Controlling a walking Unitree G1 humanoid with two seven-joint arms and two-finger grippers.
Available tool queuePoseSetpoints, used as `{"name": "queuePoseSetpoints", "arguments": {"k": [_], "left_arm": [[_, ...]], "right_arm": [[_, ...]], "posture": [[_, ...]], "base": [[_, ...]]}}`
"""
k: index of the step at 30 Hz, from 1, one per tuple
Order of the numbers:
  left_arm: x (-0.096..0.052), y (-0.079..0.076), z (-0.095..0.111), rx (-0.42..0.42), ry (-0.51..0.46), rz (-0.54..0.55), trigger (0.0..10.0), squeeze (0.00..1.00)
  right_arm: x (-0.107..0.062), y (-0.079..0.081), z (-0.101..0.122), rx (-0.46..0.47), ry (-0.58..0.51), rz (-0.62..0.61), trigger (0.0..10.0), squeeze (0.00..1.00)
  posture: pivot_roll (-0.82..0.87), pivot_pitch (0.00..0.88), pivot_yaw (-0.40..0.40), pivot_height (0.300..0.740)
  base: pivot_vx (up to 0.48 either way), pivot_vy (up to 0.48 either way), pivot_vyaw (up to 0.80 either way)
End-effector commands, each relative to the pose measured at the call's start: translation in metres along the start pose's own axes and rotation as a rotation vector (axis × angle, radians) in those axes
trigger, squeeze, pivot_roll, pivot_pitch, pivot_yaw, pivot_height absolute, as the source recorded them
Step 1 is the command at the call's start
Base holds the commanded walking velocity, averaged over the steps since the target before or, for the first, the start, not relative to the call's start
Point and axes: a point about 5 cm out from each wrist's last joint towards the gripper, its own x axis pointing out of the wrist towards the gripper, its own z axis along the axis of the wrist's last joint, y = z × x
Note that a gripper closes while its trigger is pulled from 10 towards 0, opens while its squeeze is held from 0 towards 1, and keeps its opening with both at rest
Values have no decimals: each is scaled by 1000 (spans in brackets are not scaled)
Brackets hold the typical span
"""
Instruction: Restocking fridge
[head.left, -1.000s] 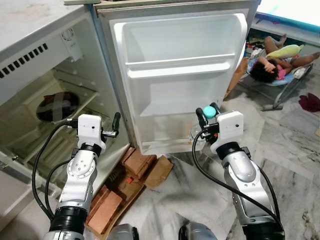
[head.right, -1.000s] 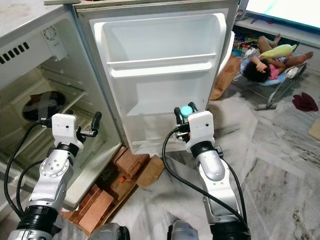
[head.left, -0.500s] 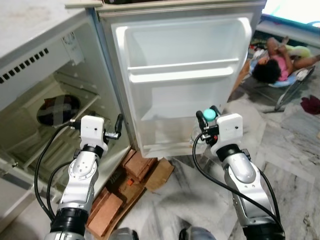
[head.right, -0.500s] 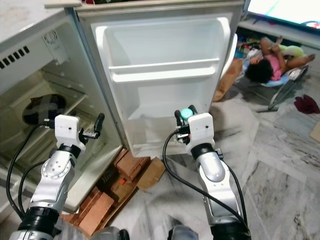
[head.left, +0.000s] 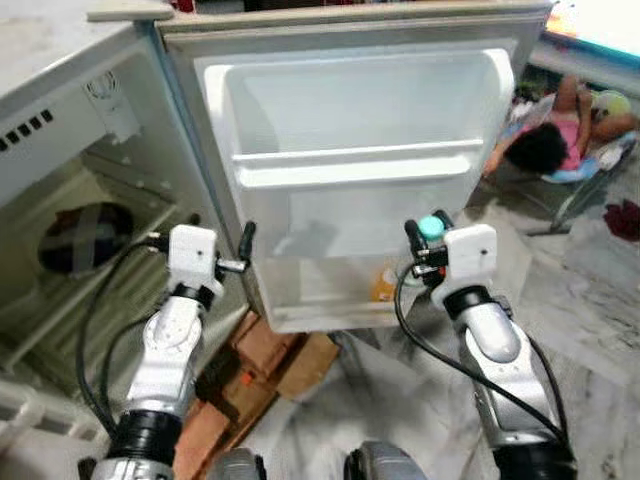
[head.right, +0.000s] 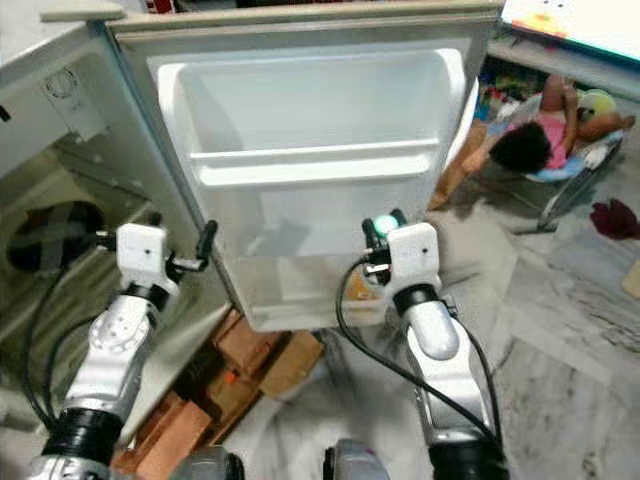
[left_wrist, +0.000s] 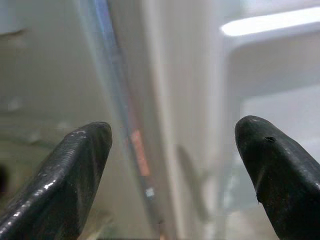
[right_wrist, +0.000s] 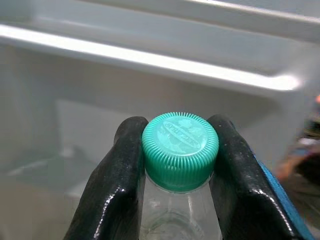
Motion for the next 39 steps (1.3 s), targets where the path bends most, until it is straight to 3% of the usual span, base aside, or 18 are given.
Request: {"name": "queuePoseSetpoints", "arguments": {"k": [1,9,25,39], "left_arm": [[-3,3,-2,8,11,11,10000,0],[-3,6,-4,12,20,26,10000,0],[-5,8,-4,33,21,43,10000,0],[-3,8,-2,25,5,35,10000,0]], "right_arm": [[1,5,6,2,-31,21,10000,0],[0,10,4,23,-20,43,10000,0],[-1,14,-2,35,-6,74,10000,0],[-2,16,-5,24,-3,76,10000,0]], "posture": [[-48,87,11,740],[-47,96,12,740],[-44,106,9,636],[-43,103,11,636]], "base": [[0,0,0],[0,0,0],[0,0,0],[0,0,0]]}}
